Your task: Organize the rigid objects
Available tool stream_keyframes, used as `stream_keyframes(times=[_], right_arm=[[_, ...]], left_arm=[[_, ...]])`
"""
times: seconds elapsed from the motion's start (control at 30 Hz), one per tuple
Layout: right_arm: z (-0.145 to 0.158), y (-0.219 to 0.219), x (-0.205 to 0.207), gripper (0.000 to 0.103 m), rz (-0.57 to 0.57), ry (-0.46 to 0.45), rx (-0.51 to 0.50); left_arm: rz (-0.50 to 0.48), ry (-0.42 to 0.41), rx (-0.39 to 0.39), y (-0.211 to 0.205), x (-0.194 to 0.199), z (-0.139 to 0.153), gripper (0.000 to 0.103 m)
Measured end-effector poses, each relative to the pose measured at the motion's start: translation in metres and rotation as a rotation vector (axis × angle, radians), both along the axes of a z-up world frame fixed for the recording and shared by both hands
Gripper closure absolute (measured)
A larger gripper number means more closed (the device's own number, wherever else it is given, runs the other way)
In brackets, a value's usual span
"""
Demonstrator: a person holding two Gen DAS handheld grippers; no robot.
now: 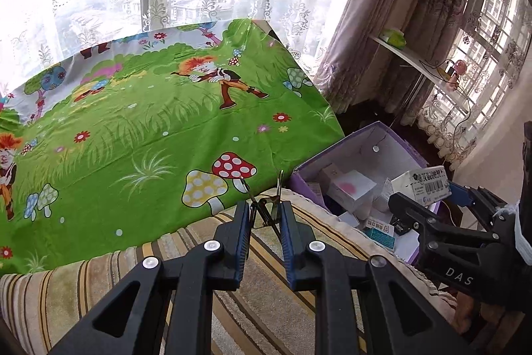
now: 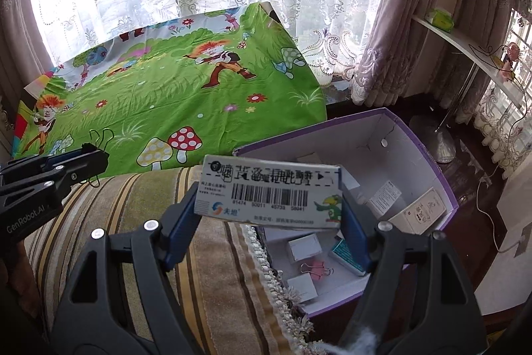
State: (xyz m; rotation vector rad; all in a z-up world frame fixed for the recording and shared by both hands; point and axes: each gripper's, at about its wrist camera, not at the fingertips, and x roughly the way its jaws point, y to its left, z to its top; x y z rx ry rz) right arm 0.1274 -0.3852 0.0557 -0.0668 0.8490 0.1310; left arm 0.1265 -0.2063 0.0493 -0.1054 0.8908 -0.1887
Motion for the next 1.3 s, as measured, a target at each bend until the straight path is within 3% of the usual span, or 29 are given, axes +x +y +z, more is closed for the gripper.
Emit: stream_keyframes(times=[0.57, 1.3], right_arm=[[-0.005, -0.080, 0.016, 0.024, -0.155, -0.014, -0.022], [-0.022, -0.132, 0.023, 0.023, -0.247, 0.009, -0.020]], left_arm=[[-0.192, 0.099, 0.049, -0.099, 0.030, -0.019, 0.084], [-0.268, 0.155, 0.055, -0.156, 0.047, -0.034, 0.081]])
